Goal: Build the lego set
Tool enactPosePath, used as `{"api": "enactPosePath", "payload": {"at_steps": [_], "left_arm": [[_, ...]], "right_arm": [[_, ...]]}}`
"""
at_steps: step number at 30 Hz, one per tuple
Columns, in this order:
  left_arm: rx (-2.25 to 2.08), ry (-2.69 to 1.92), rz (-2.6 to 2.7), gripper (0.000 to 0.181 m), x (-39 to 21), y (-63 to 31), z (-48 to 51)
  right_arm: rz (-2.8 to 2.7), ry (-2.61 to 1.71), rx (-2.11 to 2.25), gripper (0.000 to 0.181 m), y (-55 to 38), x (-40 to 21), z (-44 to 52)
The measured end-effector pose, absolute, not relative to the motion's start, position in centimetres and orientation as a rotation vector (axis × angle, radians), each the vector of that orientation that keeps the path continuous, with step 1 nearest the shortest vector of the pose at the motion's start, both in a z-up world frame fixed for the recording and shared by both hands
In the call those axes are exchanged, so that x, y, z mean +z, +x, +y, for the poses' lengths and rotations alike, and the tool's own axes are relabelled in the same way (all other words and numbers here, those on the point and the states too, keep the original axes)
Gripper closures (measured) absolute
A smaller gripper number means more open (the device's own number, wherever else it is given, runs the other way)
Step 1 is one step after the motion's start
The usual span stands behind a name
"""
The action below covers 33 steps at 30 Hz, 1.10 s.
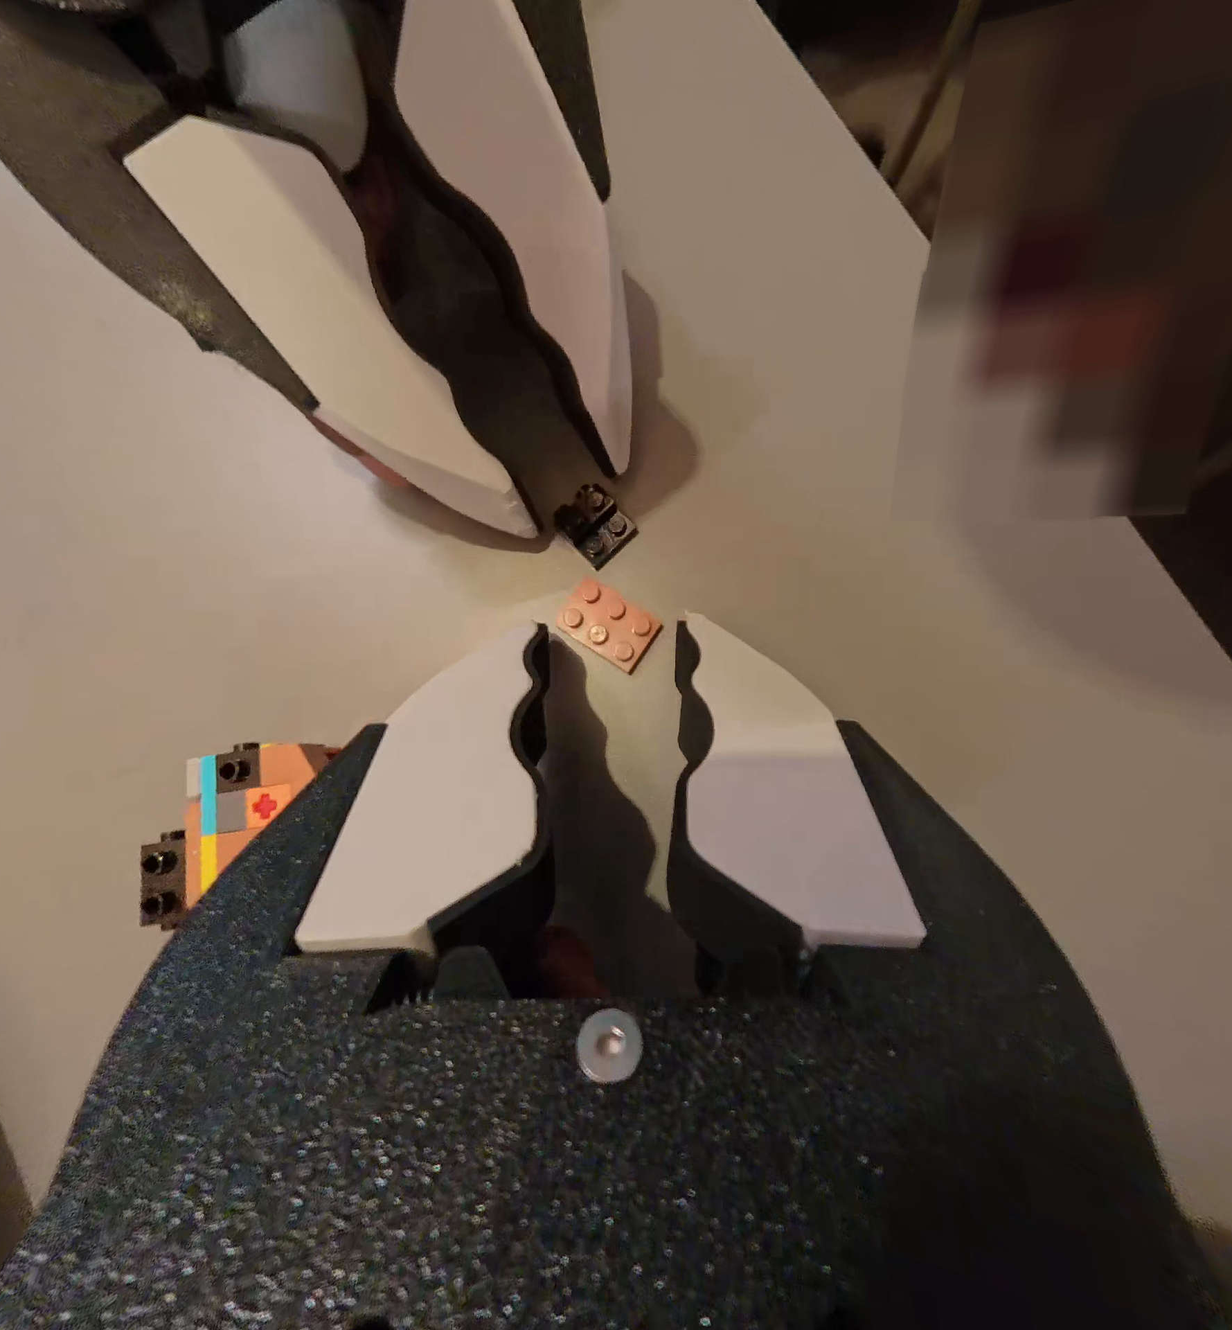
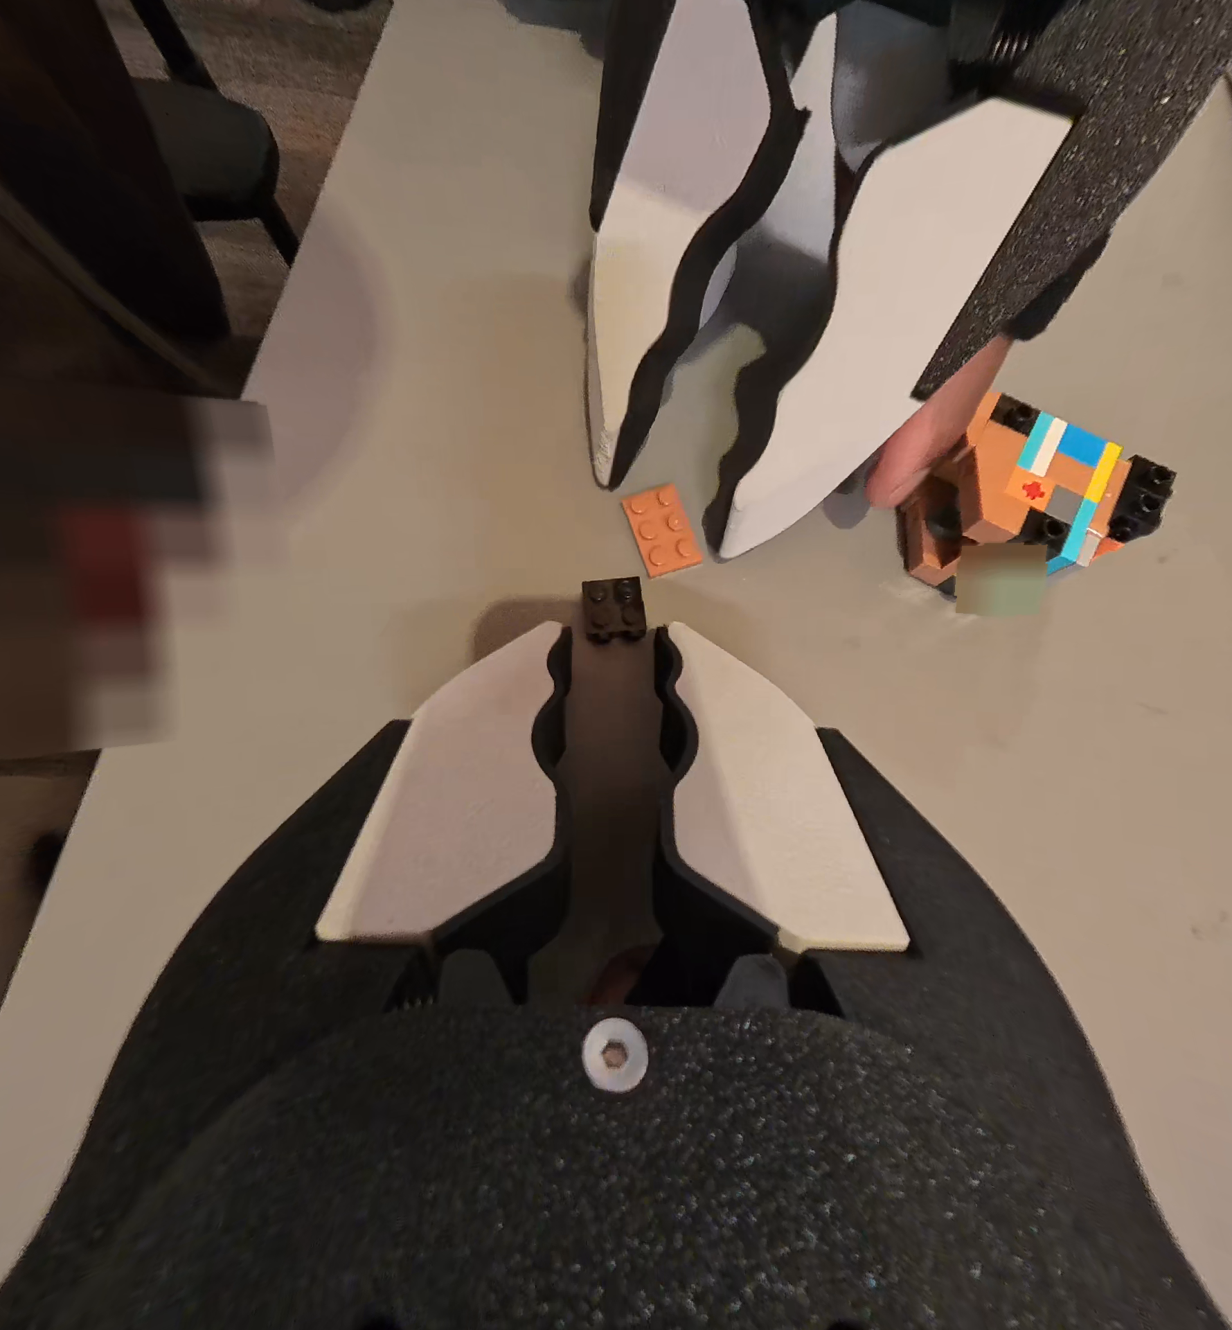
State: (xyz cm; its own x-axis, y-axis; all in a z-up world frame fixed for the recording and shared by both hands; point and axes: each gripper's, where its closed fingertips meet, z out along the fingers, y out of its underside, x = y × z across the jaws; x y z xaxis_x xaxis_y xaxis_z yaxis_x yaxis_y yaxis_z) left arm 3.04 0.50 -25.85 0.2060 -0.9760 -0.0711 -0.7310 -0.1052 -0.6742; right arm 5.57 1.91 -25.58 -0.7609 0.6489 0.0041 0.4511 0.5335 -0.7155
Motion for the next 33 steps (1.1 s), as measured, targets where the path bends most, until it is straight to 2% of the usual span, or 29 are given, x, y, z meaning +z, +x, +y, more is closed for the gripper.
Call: {"api": "enactPosePath", "payload": {"at_steps": [6,12,25,29,33], "left_arm": [[-0.6,-1.885,1.556,0.16,-25.9,3.9,0.2],[-0.573,-1.931,1.421,0.164,-25.7,4.0,0.5],[-0.515,-2.227,0.679,0.164,-25.0,1.4,4.6],[-0.479,-2.263,0.597,0.163,-25.2,1.5,4.7],[-0.489,-2.213,0.627,0.151,-24.0,1.2,4.2]], "right_arm": [[-2.509,-0.925,1.011,0.161,5.4,-25.9,1.8],[-2.48,-0.943,0.99,0.165,5.0,-25.9,1.6],[-2.24,-1.148,0.863,0.165,2.8,-25.5,4.0],[-2.204,-1.187,0.845,0.166,2.5,-25.5,4.4],[-2.201,-1.194,0.845,0.165,2.4,-25.5,4.5]]}}
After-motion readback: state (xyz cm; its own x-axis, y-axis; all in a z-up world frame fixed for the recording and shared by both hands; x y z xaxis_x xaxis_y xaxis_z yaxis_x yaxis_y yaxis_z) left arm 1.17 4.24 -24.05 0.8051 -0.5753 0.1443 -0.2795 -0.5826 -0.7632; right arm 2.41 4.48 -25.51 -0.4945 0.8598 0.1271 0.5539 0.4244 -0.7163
